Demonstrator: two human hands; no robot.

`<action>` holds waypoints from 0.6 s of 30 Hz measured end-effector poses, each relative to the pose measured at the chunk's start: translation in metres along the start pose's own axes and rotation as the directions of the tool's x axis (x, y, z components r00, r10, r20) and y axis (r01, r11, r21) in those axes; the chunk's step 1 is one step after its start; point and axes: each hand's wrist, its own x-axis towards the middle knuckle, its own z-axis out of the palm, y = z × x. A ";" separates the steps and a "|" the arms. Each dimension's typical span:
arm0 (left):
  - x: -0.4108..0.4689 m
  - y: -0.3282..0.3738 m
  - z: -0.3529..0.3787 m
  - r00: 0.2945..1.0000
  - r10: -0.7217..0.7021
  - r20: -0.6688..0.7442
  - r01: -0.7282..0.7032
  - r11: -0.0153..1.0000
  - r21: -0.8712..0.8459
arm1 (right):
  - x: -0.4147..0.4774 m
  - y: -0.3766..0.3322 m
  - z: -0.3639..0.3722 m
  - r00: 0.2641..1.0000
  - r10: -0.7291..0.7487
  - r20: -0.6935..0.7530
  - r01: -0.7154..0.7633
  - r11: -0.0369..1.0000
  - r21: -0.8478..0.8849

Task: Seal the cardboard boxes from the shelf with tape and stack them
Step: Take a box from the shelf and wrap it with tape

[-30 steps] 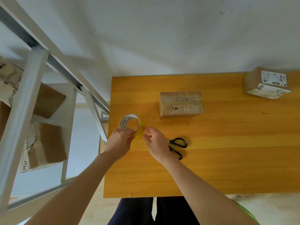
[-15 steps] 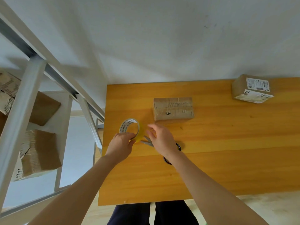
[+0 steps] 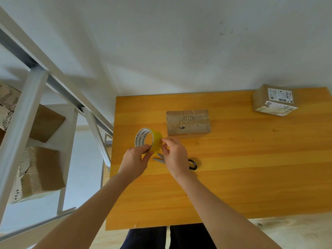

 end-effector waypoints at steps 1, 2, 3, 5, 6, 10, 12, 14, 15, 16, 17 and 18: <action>0.001 0.001 0.000 1.000 0.008 -0.006 -0.008 1.000 -0.008 | 0.000 -0.001 -0.002 1.000 -0.025 -0.013 0.025 1.000 -0.011; 0.001 0.002 -0.001 1.000 0.014 -0.010 -0.015 1.000 -0.013 | 0.001 -0.002 -0.004 0.999 -0.045 -0.018 0.044 0.998 -0.036; 0.001 0.002 -0.001 1.000 0.014 -0.009 -0.014 1.000 -0.017 | 0.002 -0.003 -0.005 0.998 -0.061 -0.016 0.060 0.996 -0.067; 0.002 0.000 -0.001 1.000 -0.007 0.002 0.007 1.000 -0.030 | 0.006 -0.003 -0.008 0.996 -0.087 -0.008 0.086 0.990 -0.114; 0.002 -0.002 0.000 1.000 -0.025 0.014 0.025 0.999 -0.043 | 0.008 -0.004 -0.010 0.995 -0.099 -0.006 0.097 0.987 -0.125; 0.005 -0.008 -0.001 0.996 -0.078 0.051 0.084 0.987 -0.138 | 0.012 -0.009 -0.013 0.983 -0.184 0.008 0.184 0.973 -0.141; 0.009 -0.013 -0.004 0.985 -0.155 0.072 0.166 0.967 -0.192 | 0.010 -0.014 -0.013 0.979 -0.206 -0.001 0.205 0.974 -0.092; 0.016 -0.017 -0.006 0.964 -0.244 0.105 0.261 0.941 -0.213 | 0.009 -0.017 -0.011 0.982 -0.189 -0.027 0.189 0.982 -0.013; 0.018 -0.019 -0.007 0.956 -0.266 0.125 0.288 0.933 -0.216 | 0.008 -0.018 -0.010 0.987 -0.160 -0.032 0.161 0.986 0.034; 0.021 -0.020 -0.008 0.952 -0.270 0.147 0.298 0.927 -0.226 | 0.009 -0.019 -0.010 0.995 -0.098 -0.026 0.100 0.990 0.100; 0.023 -0.019 -0.010 0.950 -0.264 0.168 0.299 0.923 -0.241 | 0.011 -0.020 -0.011 1.000 0.000 -0.007 0.001 0.983 0.185; 0.025 -0.017 -0.010 0.949 -0.253 0.187 0.296 0.920 -0.255 | 0.015 -0.021 -0.012 0.993 0.110 0.030 -0.114 0.951 0.287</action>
